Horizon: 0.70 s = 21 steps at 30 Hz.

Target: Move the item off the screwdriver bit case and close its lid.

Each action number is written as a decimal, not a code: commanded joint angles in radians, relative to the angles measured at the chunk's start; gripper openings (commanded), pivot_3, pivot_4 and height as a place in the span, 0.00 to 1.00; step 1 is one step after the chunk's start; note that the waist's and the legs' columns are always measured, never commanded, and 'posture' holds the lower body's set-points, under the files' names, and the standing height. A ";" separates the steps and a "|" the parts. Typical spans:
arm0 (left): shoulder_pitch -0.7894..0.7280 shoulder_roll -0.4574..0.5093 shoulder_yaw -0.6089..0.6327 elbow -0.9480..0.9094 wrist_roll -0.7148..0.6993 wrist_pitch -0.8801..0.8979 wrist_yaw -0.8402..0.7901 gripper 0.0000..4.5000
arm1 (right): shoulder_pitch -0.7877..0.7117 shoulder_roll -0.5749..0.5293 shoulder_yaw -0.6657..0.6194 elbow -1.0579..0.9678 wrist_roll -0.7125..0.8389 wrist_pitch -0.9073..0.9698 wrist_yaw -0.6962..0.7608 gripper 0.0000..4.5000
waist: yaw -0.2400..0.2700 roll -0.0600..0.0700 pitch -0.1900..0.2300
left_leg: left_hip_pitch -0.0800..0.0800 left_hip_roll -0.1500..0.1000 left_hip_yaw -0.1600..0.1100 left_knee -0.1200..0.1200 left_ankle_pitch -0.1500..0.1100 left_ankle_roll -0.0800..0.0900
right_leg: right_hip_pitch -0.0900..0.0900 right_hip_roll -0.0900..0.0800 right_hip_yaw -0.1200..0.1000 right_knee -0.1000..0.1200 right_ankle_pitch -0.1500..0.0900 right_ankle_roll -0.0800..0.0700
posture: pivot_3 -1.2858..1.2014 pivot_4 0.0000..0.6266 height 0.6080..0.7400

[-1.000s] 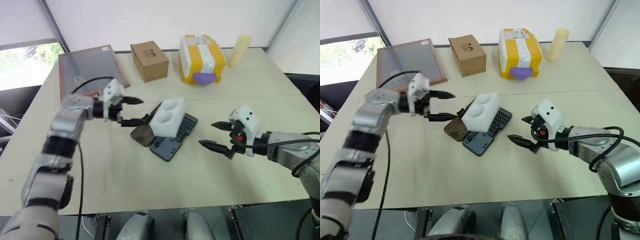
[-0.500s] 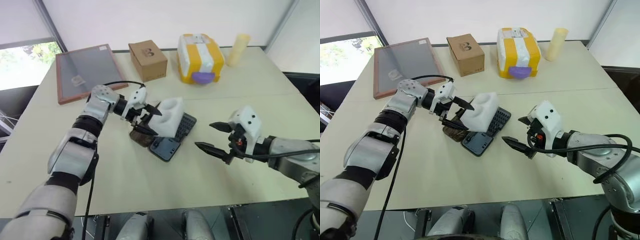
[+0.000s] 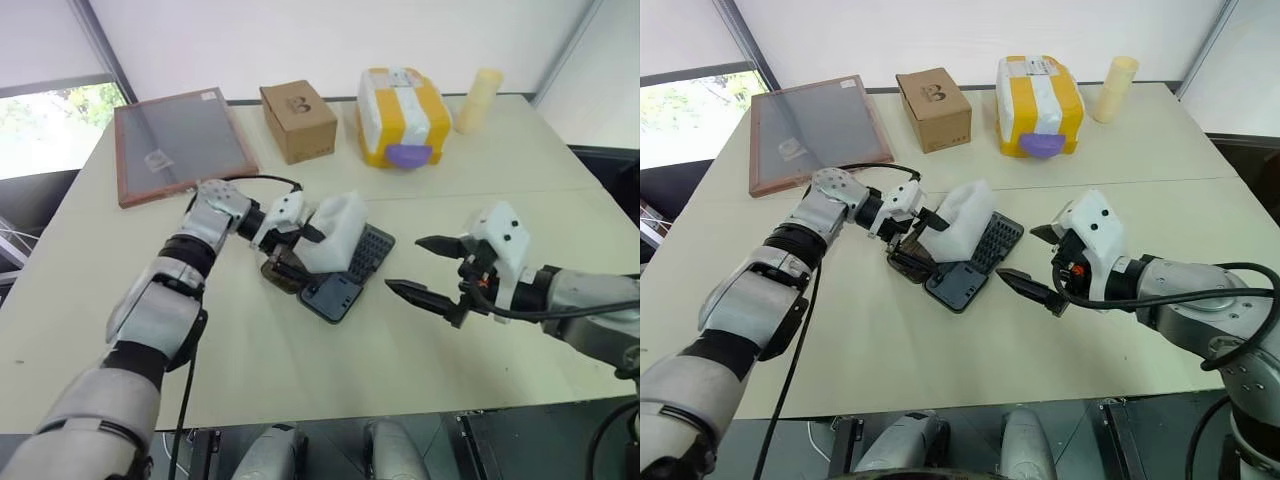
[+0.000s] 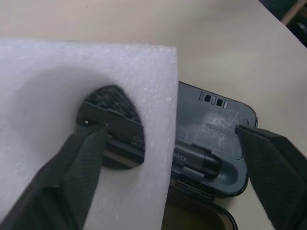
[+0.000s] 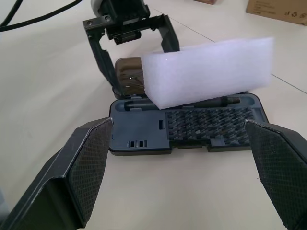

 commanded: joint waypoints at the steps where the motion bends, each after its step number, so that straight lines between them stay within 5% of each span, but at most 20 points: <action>1: -0.026 -0.002 0.007 0.000 -0.003 -0.022 -0.004 0.58 | 0.001 -0.010 -0.006 -0.009 0.003 -0.029 -0.009 1.00 | -0.001 0.000 0.000 | 0.000 0.000 0.000 0.000 0.000 0.000 | 0.000 0.000 0.000 0.000 0.000 0.000 | 0.52 0.24 1.00; 6: -0.037 -0.001 0.030 0.004 -0.004 -0.026 -0.004 0.00 | 0.017 -0.009 0.003 -0.004 -0.008 -0.046 -0.012 1.00 | -0.001 0.000 0.000 | 0.000 0.000 0.000 0.000 0.000 0.000 | 0.000 0.000 0.000 0.000 0.000 0.000 | 0.52 0.24 1.00; 12: -0.097 0.058 0.147 -0.009 0.011 0.010 0.072 0.00 | 0.029 -0.002 0.027 0.006 -0.029 -0.072 -0.008 1.00 | -0.001 -0.001 0.000 | 0.000 0.000 0.000 0.000 0.000 0.000 | 0.000 0.000 0.000 0.000 0.000 0.000 | 0.52 0.24 1.00; 17: -0.054 0.284 0.119 -0.030 0.186 -0.060 0.229 0.00 | 0.045 0.017 0.053 0.013 -0.047 -0.101 -0.006 1.00 | -0.030 -0.001 0.000 | 0.001 0.000 0.001 -0.001 0.000 0.000 | -0.004 -0.001 0.000 0.011 0.000 0.000 | 0.52 0.24 1.00; 21: 0.076 0.438 0.147 -0.170 0.177 0.095 0.131 0.00 | 0.066 0.036 0.093 0.031 -0.079 -0.134 0.012 1.00 | -0.036 0.000 0.000 | 0.001 0.000 0.001 -0.003 0.000 0.000 | -0.008 0.000 0.001 0.013 0.000 0.000 | 0.52 0.24 1.00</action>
